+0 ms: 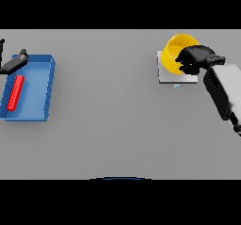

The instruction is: Pick up the red beaker and tilt it to pour out 1 green nut into yellow bowl. Pick up the yellow bowl and place it on the metallic measuring scale.

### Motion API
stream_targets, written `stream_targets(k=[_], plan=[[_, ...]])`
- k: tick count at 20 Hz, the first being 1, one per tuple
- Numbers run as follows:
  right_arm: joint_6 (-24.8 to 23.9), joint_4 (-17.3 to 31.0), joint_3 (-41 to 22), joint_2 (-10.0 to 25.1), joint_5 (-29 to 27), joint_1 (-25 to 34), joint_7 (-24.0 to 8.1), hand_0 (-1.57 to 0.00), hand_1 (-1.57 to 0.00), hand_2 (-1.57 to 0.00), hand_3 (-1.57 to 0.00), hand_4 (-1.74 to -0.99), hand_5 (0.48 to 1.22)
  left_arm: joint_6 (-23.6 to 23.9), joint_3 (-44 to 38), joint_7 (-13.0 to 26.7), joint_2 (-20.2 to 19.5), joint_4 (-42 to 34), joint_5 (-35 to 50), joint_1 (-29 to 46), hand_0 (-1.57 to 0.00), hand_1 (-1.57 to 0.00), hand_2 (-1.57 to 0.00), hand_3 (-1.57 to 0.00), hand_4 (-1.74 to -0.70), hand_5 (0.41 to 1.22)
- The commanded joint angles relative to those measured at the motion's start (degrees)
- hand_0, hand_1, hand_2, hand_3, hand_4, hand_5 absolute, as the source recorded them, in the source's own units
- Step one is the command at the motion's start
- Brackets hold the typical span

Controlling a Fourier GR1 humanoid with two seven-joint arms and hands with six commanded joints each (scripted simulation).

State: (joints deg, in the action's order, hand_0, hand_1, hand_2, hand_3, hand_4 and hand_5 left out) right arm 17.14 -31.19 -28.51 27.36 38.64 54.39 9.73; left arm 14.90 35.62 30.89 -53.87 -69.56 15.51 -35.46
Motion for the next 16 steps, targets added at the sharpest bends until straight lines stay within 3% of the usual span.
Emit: stream_targets(k=[1, 2, 4, 7, 11, 16], plan=[[0.3, -0.2, 0.1, -0.2, -0.3, -0.1, -1.3, -1.52, -1.35, -1.35, -0.91, -1.596, 1.134, -0.2, 0.0, 0.1, -0.1, 0.2, -0.1, -0.3, 0.0, 0.0, 0.0, 0.0, -0.81, 0.745], [0.4, 0.1, 0.4, -0.3, -0.5, 0.1, -1.8, -1.22, -1.08, -1.13, -0.82, -1.548, 1.053, 0.0, 0.3, 1.2, -0.1, -0.3, -0.2, -0.4, 0.0, 0.0, 0.0, 0.0, -0.81, 0.744], [1.5, 0.7, 0.5, 0.0, -0.7, 0.9, -0.5, -0.78, -0.69, -0.81, -0.71, -1.47, 0.928, -0.3, 0.1, 1.4, 0.5, 1.2, -0.2, -1.0, 0.0, 0.0, 0.0, 0.0, -0.81, 0.745], [1.2, 3.3, 0.2, -0.6, 0.0, 1.5, 0.7, -0.4, -0.35, -0.52, -0.6, -1.41, 0.821, -0.2, 0.8, 0.3, 1.2, 1.6, -0.9, -0.8, 0.0, 0.0, 0.0, 0.0, -0.81, 0.738], [1.7, 4.7, -0.4, -0.9, 0.5, 2.5, 2.9, -0.16, -0.14, -0.29, -0.47, -1.356, 0.755, -0.6, 0.2, -0.3, 1.5, 2.8, -0.4, -1.2, 0.0, 0.0, 0.0, 0.0, -0.81, 0.736], [2.0, 6.6, -1.1, -1.6, 1.5, 3.1, 3.2, -0.05, -0.05, -0.12, -0.35, -1.308, 0.733, -0.3, -0.1, -0.2, 1.7, 3.4, -0.3, -1.4, 0.0, 0.0, 0.0, 0.0, -0.82, 0.734]])
